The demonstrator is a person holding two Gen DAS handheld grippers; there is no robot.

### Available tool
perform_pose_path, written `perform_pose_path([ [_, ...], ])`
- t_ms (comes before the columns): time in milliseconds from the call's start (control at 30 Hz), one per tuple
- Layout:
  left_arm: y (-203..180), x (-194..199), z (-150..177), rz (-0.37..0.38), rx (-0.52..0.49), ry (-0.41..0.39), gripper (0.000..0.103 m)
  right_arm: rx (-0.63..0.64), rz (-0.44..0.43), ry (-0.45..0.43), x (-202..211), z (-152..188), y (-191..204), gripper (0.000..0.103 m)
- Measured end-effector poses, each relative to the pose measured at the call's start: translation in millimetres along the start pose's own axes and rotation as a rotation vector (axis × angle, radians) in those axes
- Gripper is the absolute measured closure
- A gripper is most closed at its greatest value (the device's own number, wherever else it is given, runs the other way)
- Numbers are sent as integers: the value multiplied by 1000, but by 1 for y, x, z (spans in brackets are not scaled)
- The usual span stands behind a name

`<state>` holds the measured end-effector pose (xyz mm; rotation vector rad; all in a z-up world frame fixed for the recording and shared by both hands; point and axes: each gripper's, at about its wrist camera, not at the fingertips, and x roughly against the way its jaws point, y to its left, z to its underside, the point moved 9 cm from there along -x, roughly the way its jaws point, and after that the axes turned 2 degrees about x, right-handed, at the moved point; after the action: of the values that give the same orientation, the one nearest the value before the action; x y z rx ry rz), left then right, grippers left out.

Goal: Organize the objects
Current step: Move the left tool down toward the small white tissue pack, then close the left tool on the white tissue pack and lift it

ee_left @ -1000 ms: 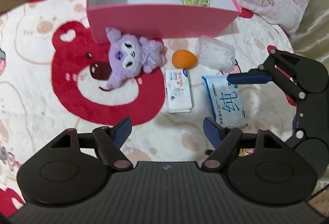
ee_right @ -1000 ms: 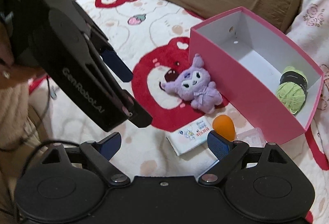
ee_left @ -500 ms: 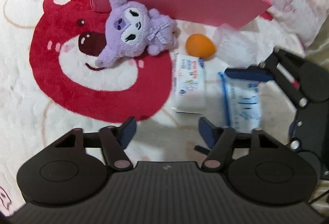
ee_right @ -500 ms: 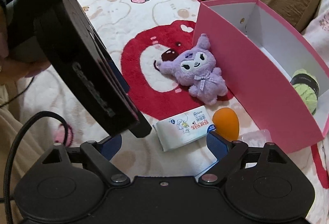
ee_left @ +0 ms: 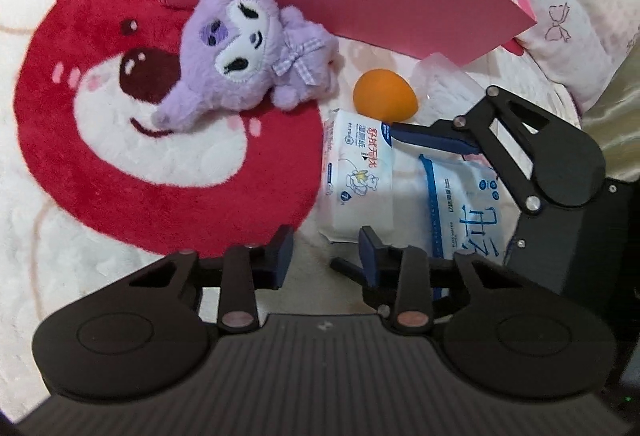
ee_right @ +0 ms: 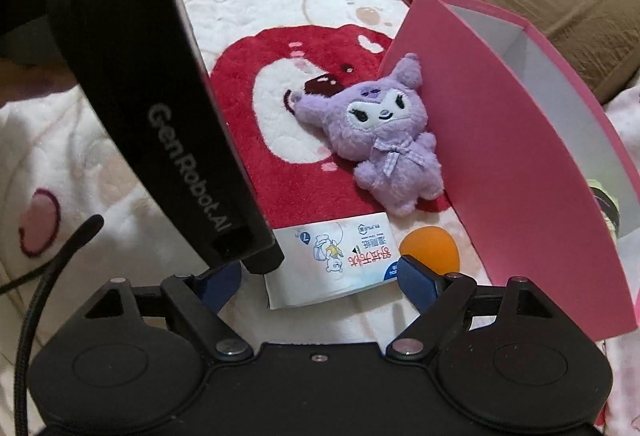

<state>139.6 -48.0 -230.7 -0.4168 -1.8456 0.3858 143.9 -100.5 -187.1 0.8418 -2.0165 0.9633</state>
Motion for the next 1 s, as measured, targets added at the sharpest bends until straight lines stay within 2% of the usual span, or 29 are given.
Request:
perform_pose_path([
  [33,-1,-2,1,12,-5,13,79,0,-5,1,-2,1,0,15],
  [67,-2,-4,3,6,-24,25,80,-2,-10,2,-4,1,0,15],
  [133,-4,-7,4,2,-33,22,80,-17,-12,2,-6,3,-3,10],
  [500,2,-14,3,65,45,40,80,-60,-47,-27,-16,4,-11,0],
  [733,4,-14,2,101,75,39,80,-32,-83,-54,-15,5,-12,0],
  [1000,3,-14,0,111,72,30,80,-39,-103,-25,-12,4,-14,4],
])
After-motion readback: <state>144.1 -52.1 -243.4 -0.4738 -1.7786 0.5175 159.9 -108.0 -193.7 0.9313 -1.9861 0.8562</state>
